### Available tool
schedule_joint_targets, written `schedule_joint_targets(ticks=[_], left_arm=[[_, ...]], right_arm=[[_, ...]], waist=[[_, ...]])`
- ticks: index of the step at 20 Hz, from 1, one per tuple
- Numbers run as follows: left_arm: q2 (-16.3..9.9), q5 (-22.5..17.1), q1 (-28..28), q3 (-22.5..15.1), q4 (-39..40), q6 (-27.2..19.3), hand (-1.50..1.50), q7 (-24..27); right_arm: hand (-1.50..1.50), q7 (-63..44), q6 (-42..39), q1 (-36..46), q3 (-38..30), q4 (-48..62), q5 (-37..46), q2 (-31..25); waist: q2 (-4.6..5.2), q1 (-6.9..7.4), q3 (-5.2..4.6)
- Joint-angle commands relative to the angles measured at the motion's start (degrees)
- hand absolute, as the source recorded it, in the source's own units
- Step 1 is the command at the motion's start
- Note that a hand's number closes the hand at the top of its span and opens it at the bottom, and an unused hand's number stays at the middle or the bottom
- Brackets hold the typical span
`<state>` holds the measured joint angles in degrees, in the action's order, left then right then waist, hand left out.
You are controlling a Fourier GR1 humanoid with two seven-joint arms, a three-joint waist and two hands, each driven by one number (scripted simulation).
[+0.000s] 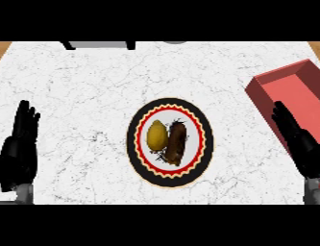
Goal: Pick the sweet potato from the plate and place it in the cardboard box
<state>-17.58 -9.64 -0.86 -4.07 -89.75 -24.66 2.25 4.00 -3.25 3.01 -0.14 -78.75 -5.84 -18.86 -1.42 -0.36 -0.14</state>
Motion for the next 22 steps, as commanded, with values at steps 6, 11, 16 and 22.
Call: schedule_joint_targets(ticks=[6,11,16,22], left_arm=[[-8.90,7.12,6.49,-8.96,-2.30,11.97,0.00,3.07],[-9.86,6.33,7.81,-12.17,-2.90,17.16,0.00,1.93],[-9.34,5.60,11.39,-12.50,-1.19,19.35,0.00,1.42],[-10.36,4.39,11.69,-11.89,0.20,22.46,0.00,3.27]], right_arm=[[-1.50,-11.45,11.66,18.53,7.80,-16.49,23.98,-8.24],[-1.50,-27.83,6.81,22.11,16.46,-19.06,39.89,-14.78],[-1.50,-41.53,-8.12,31.11,29.08,-24.16,48.12,-13.92],[-1.50,-58.91,-28.18,42.05,38.40,-19.28,48.33,-3.58]], waist=[[-0.88,-0.88,-1.39],[-0.23,-0.92,-0.97],[0.56,0.29,-0.57],[1.06,2.29,-0.49]])
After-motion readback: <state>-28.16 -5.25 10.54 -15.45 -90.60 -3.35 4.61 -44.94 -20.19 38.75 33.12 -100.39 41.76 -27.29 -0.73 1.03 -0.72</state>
